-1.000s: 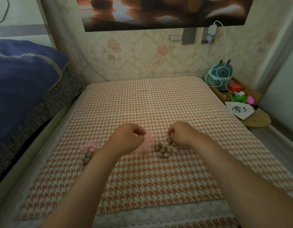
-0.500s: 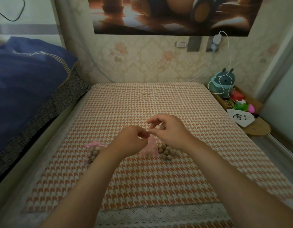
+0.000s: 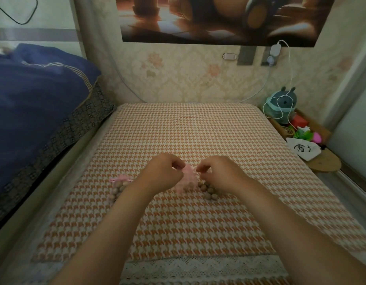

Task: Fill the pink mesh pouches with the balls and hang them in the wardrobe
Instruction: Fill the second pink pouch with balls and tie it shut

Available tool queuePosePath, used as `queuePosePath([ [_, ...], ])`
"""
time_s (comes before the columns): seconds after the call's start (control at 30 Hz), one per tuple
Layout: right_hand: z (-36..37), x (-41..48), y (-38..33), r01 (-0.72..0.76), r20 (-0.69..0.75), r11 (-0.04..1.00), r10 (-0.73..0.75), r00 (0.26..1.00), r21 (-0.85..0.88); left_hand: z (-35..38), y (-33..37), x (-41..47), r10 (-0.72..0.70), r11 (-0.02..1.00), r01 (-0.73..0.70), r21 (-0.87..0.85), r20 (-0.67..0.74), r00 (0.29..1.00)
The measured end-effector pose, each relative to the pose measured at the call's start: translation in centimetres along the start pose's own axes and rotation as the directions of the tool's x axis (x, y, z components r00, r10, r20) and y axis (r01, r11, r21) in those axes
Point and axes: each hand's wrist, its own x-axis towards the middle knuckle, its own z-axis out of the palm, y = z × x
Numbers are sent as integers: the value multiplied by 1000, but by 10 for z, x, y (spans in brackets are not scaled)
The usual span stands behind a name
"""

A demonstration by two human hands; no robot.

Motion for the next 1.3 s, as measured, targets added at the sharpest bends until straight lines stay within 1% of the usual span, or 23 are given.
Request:
queuePosePath([
  [0.03,4,-1,1,2,57,997,2,998,-78,0,0,0,-2,1000,2,3,-5,1000],
  [0.1,9,-1,-1,16,104,993,-4,995,-121,-2,-1,1,-7,1000,8,7,-16,1000],
  [0.2,12,1,-6,13,100,987,3,995,-159,-7,-5,2,-8,1000,8,5,-14,1000],
  [0.3,15,5,-8,-7,122,978,33,992,-207,-9,-9,1,-9,1000,8,18,25,1000],
  [0.37,16,5,-7,-5,129,978,32,991,-206,-7,-10,0,-3,999,2,33,35,999],
  [0.43,14,5,-7,-7,105,983,27,994,-185,-5,-9,0,3,999,-4,34,30,1000],
  [0.47,12,5,-7,-15,61,988,25,998,-153,-5,-8,0,4,1000,-5,30,28,1000],
  [0.5,9,6,-7,-24,-7,996,23,1000,-84,-6,-7,0,5,1000,-6,27,30,1000],
  [0.57,1,7,-10,2,-173,989,25,985,151,-6,-6,0,14,999,-14,28,31,999],
  [0.6,-3,6,-14,43,-234,961,23,972,272,-6,-6,0,21,999,-22,32,31,999],
  [0.63,-6,5,-18,90,-263,926,11,965,367,-5,-5,0,28,999,-29,37,33,999],
  [0.67,-7,3,-23,130,-263,895,-15,965,426,-5,-4,0,34,999,-36,41,37,999],
  [0.7,-7,1,-27,160,-246,879,-51,968,448,-4,-3,0,38,998,-39,40,40,998],
  [0.77,-2,-2,-32,196,-205,891,-120,971,409,-3,-3,0,37,999,-38,23,50,998],
  [0.87,6,1,-29,230,-195,938,-182,964,259,-3,-3,-2,34,999,-33,-15,84,996],
  [0.97,6,5,-26,258,-179,936,-219,959,238,-3,-4,-2,35,998,-32,-46,82,996],
  [1.03,4,5,-25,245,-145,950,-219,965,193,-2,-5,0,39,998,-34,-56,78,996],
  [1.1,0,5,-23,216,-69,974,-211,975,71,-2,-5,2,43,997,-38,-61,70,997],
  [1.2,-7,4,-20,206,42,975,-203,978,-86,1,-3,7,63,996,-62,-57,27,998],
  [1.3,-13,4,-16,195,21,968,-195,981,-155,7,1,9,81,995,-82,-56,-27,996],
])
